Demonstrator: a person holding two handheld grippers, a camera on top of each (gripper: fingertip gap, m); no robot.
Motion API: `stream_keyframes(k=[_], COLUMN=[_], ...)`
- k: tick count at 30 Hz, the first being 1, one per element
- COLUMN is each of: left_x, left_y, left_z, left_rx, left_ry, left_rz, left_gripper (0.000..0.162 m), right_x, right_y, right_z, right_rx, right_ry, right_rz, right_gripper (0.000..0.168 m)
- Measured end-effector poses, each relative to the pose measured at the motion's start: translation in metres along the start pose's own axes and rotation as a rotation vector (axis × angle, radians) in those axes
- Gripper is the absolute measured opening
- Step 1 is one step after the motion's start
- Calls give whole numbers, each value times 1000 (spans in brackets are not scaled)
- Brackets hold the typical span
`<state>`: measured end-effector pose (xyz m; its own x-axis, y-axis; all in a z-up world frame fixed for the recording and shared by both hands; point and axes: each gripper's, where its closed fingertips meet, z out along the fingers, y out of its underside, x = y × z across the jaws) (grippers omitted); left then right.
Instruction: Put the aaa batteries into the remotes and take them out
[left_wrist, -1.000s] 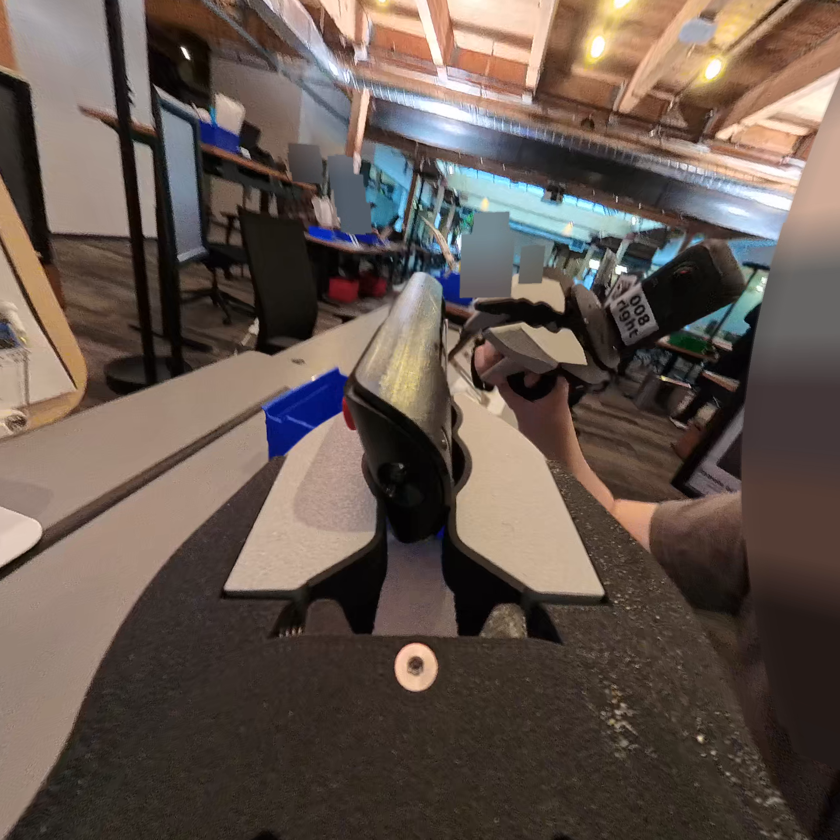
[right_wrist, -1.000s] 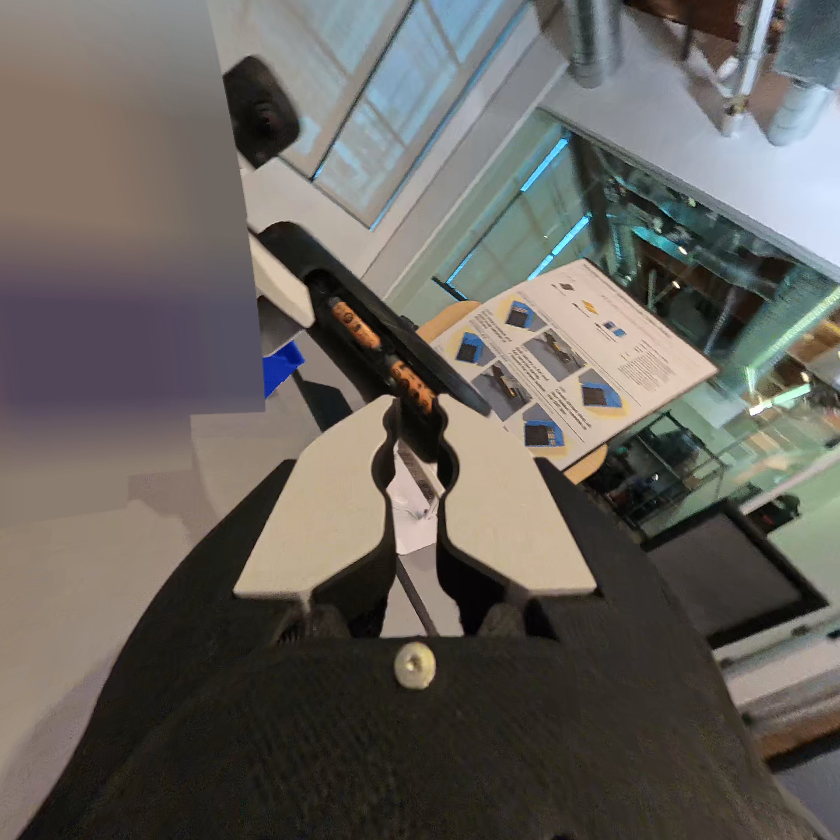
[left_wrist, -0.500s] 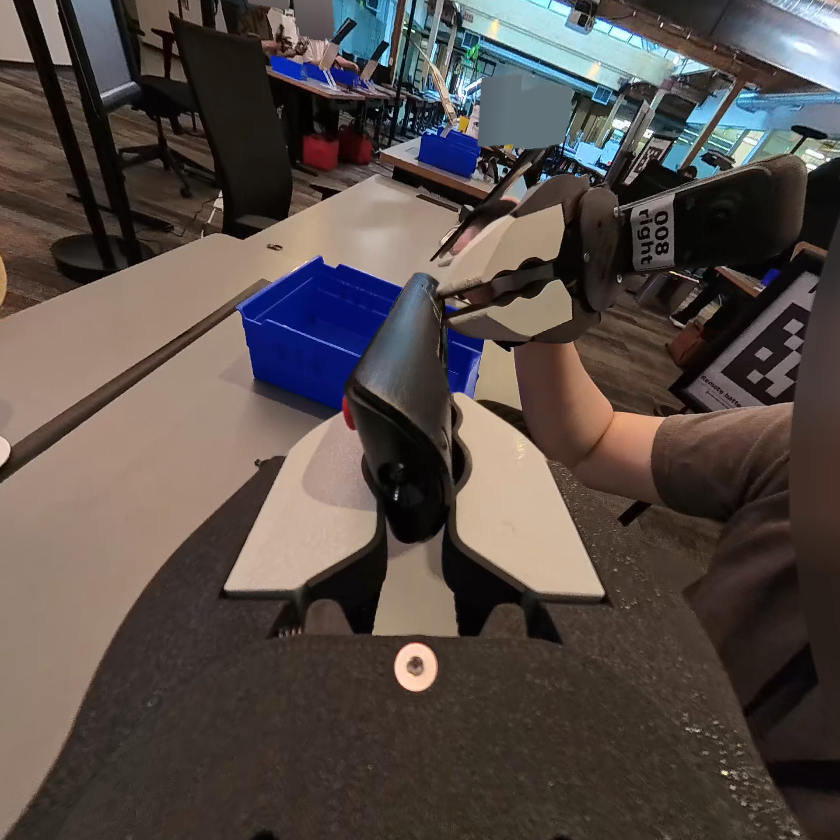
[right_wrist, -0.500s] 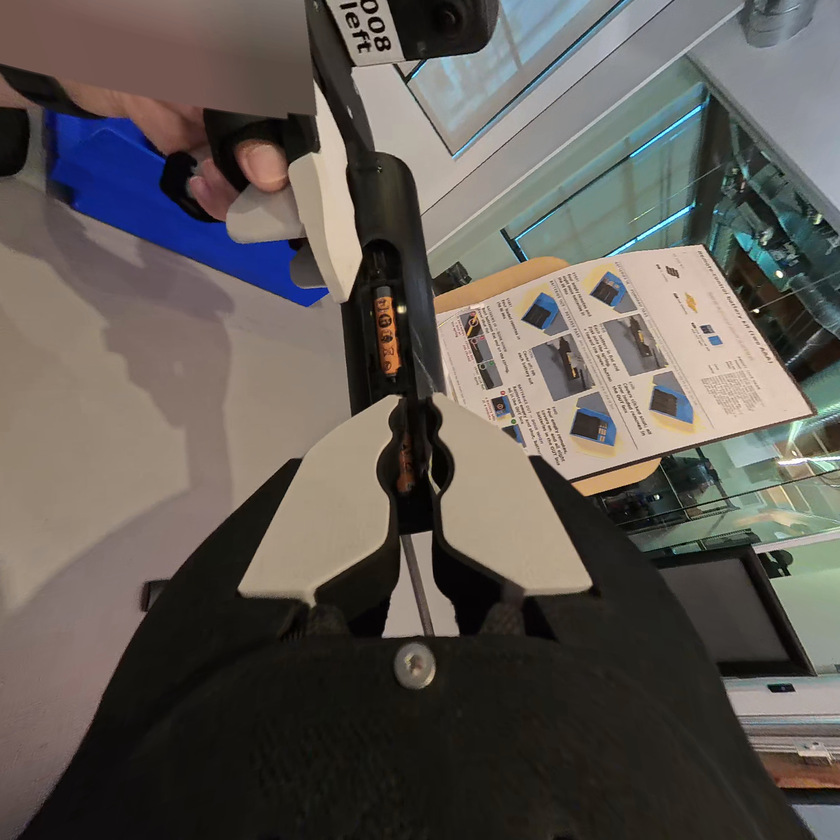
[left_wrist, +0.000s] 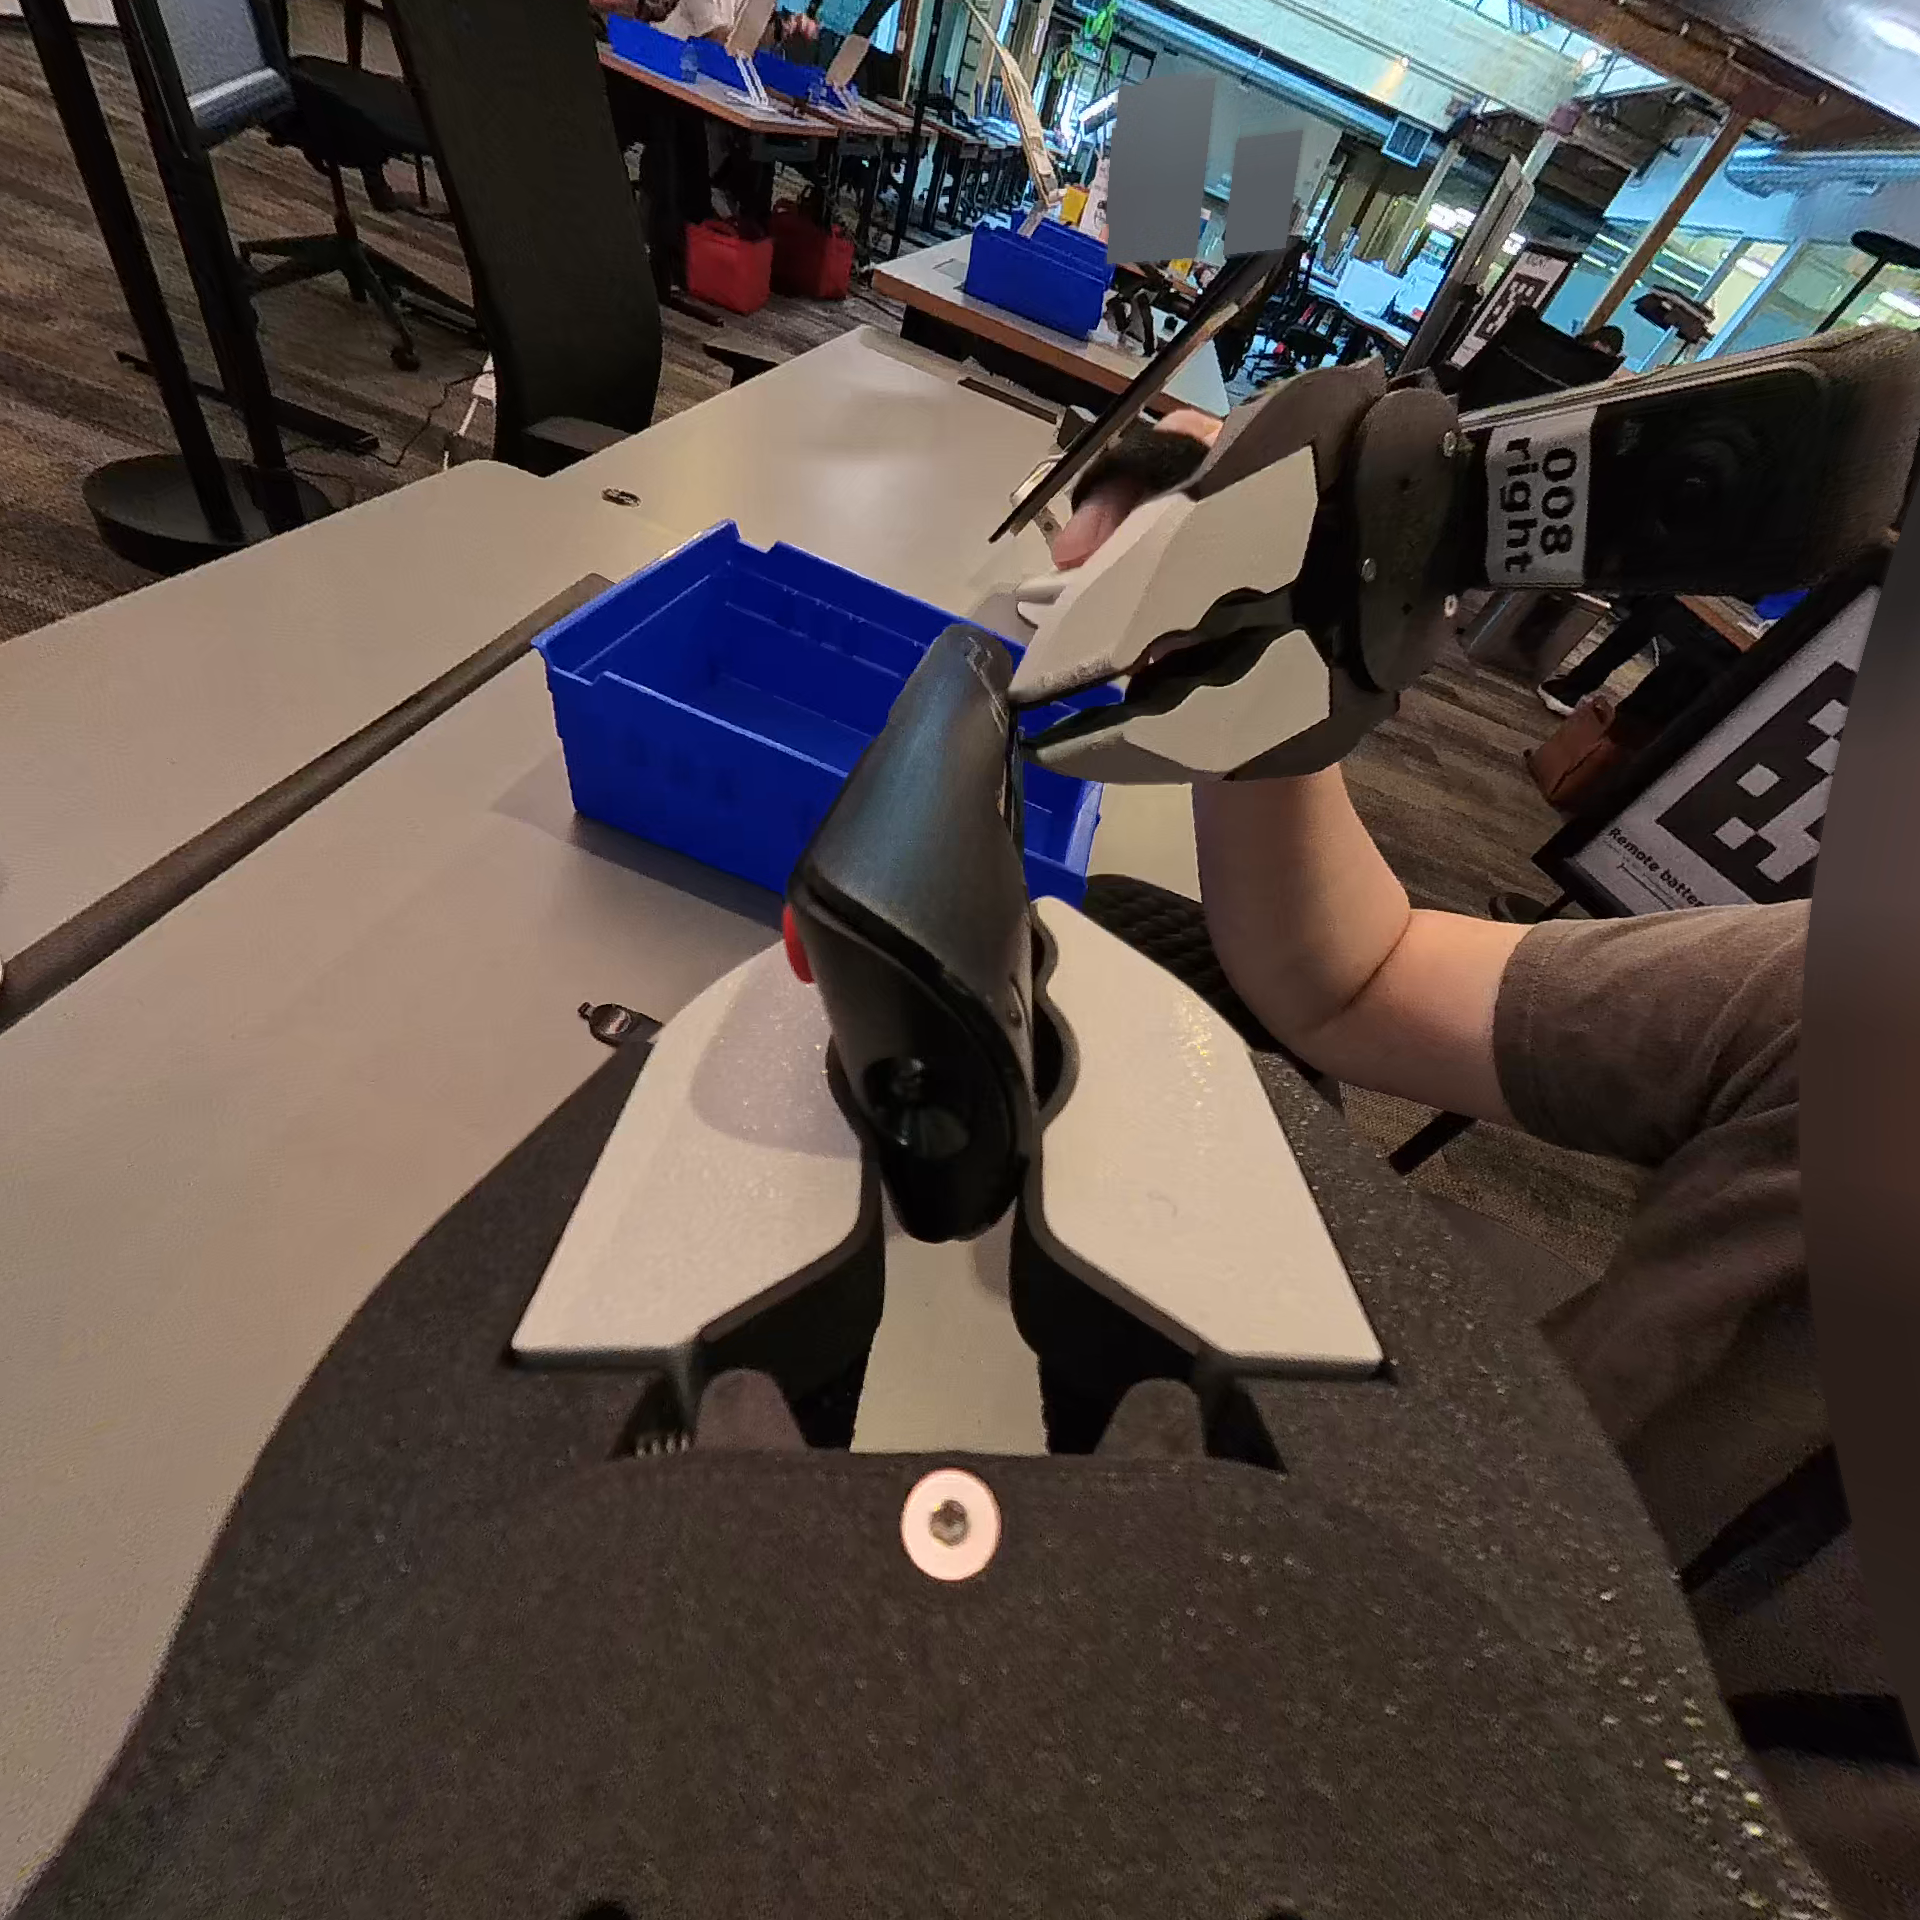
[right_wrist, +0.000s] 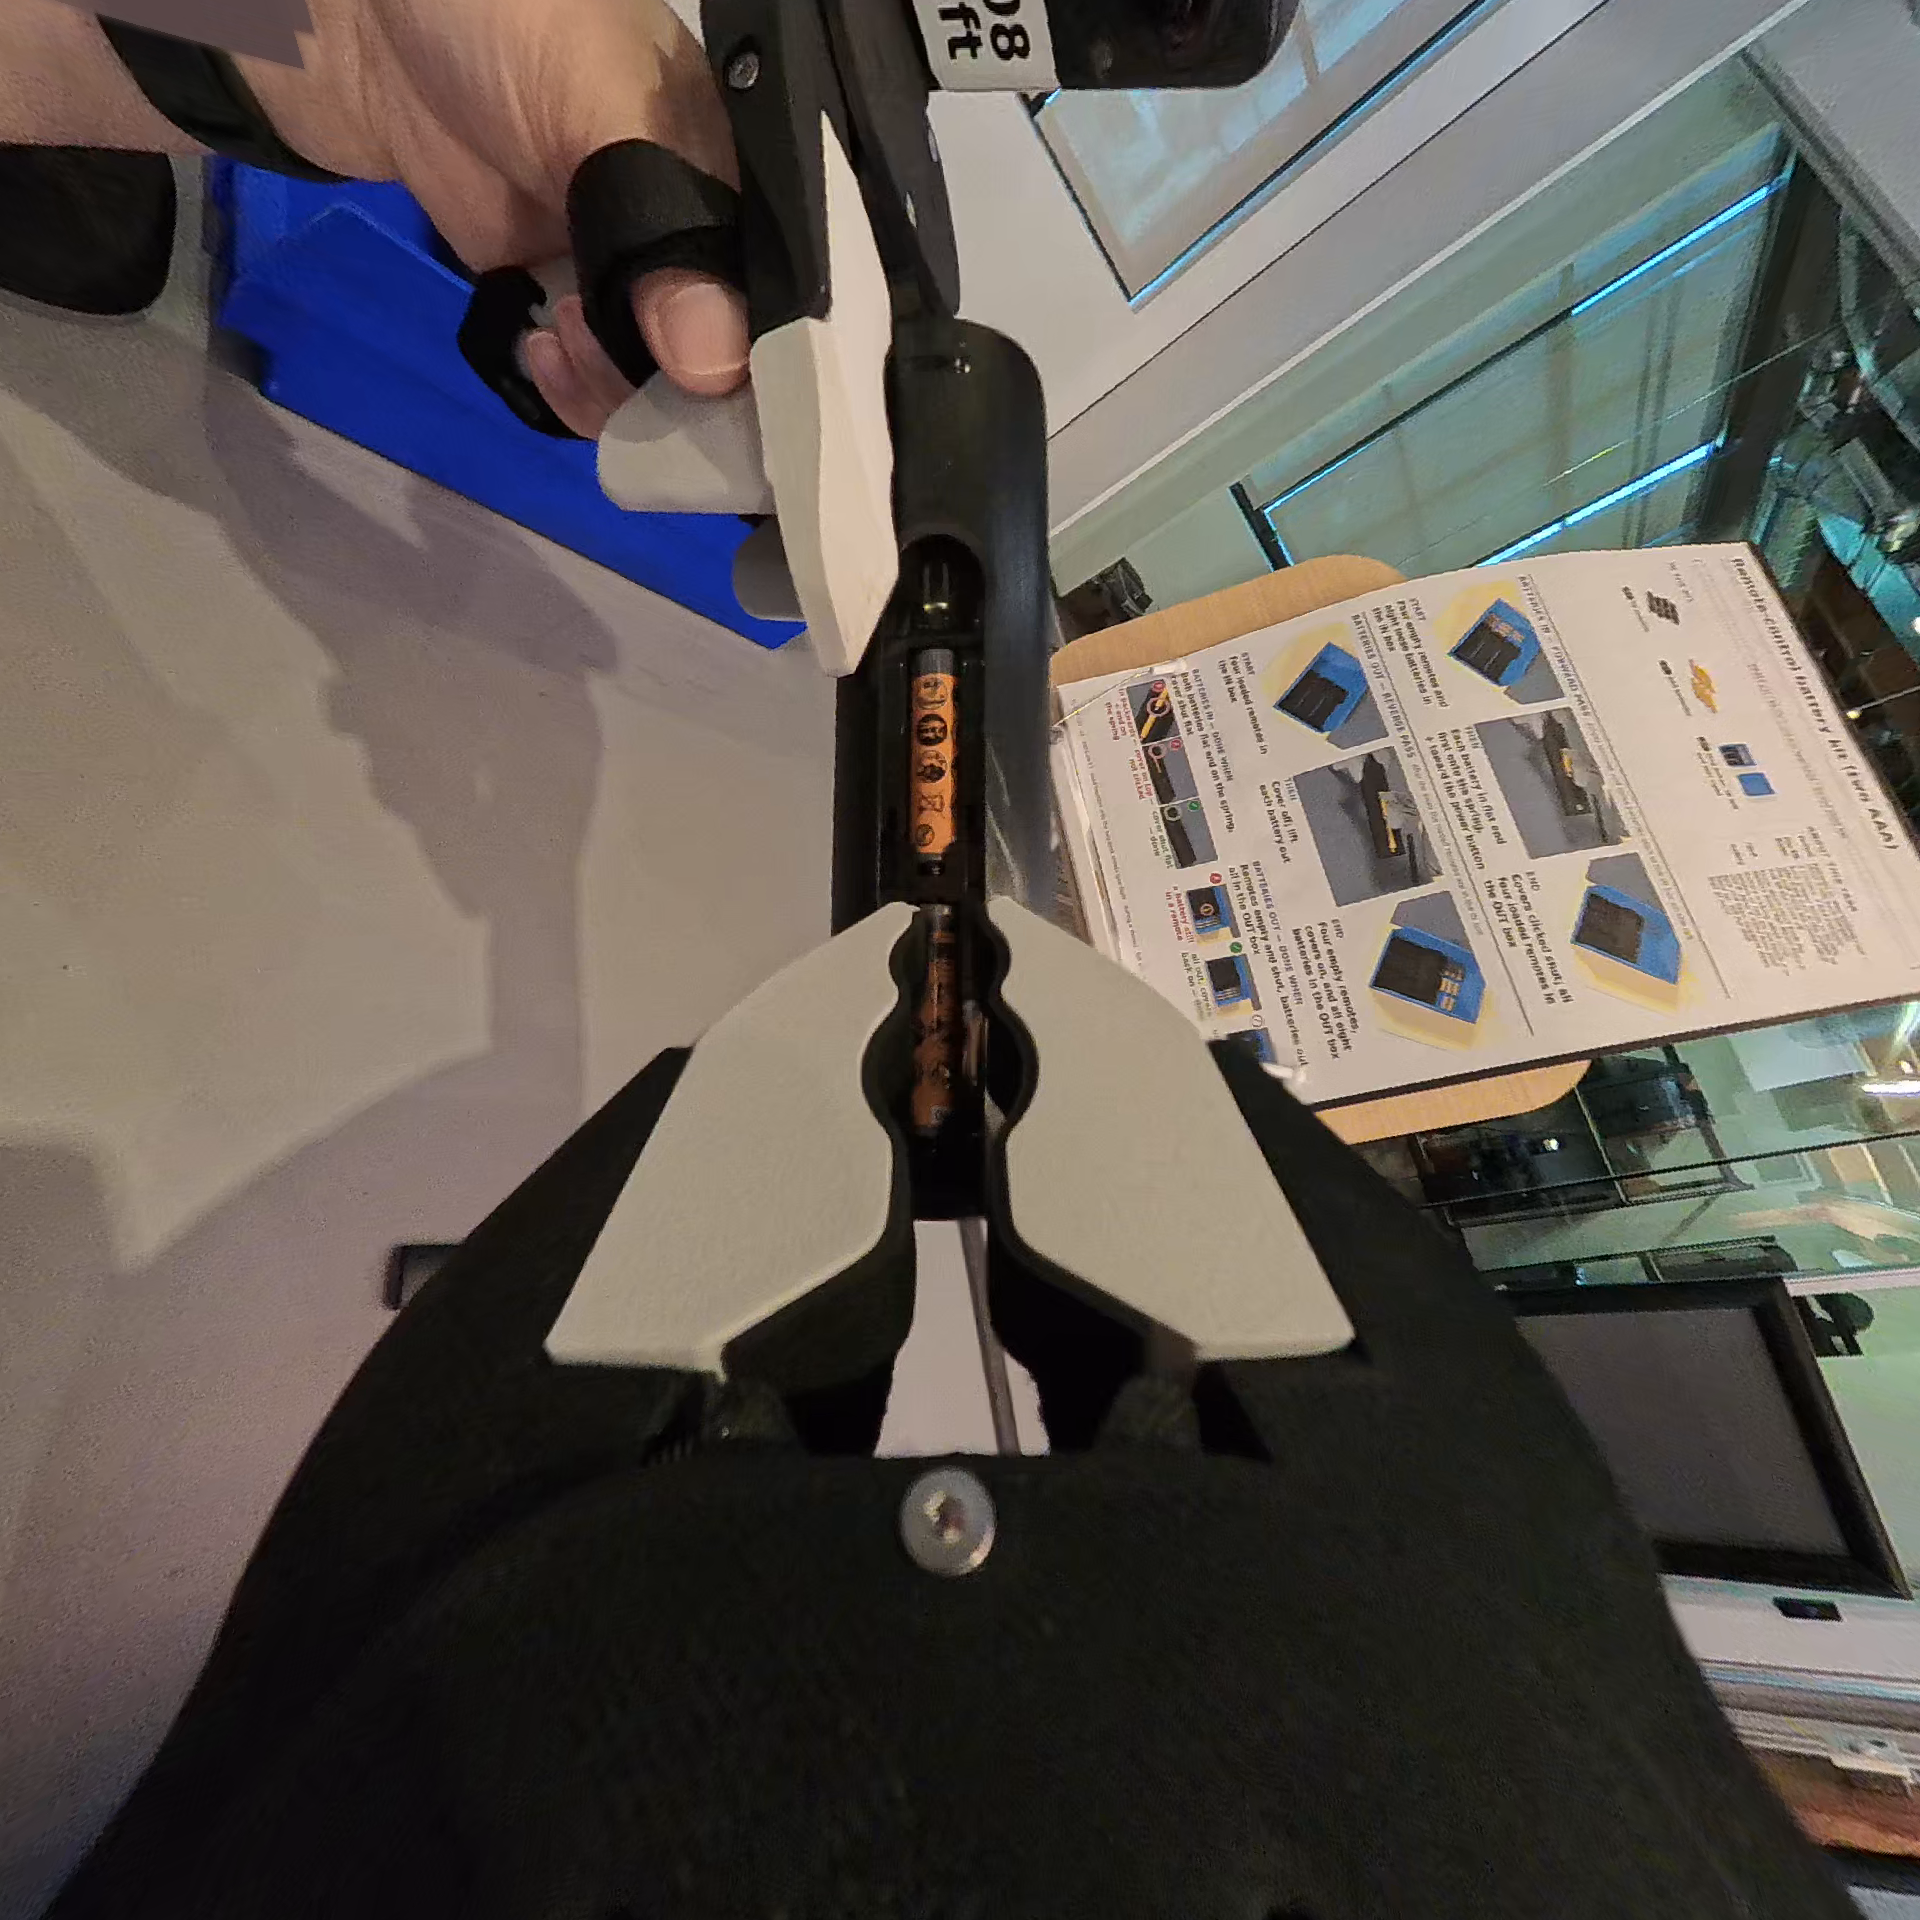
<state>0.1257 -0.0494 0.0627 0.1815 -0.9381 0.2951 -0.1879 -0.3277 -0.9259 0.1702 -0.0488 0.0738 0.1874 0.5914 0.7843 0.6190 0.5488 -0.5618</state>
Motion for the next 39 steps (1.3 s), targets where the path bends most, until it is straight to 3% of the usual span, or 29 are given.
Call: stream_keyframes(k=[12, 15, 17, 18, 20, 22, 26, 39], left_x=[-1, -2, -4, -6, -7, -9, -10, -17], left_y=[3, 5, 9, 10, 13, 14, 16, 10], left_z=[1, -1, -1, -1, -1, -1, -3, -13], left_rx=[-13, -32, -54, -61, -77, -83, -95, -72], left_ry=[24, 38, 37, 36, 40, 38, 45, 12], left_rz=[-28, -38, -37, -38, -43, -49, -55, -40], left_gripper=[24, 24, 24, 24, 24, 24, 24, 23], right_x=[-5, 10, 10, 8, 3, -9, -21, -8], right_y=[3, -4, -11, -12, -4, 9, 26, 22], right_z=[4, 0, -2, 0, 9, 21, 41, 48], right_rx=[-30, 18, 85, 98, 60, -18, -128, -105], right_ry=[-26, 48, 13, -16, -54, -86, -81, 4], right_rz=[-1, 45, 115, 163, 218, 179, 98, 203], right_gripper=[3, 2, 2, 8, 43, 51, 54, 55])
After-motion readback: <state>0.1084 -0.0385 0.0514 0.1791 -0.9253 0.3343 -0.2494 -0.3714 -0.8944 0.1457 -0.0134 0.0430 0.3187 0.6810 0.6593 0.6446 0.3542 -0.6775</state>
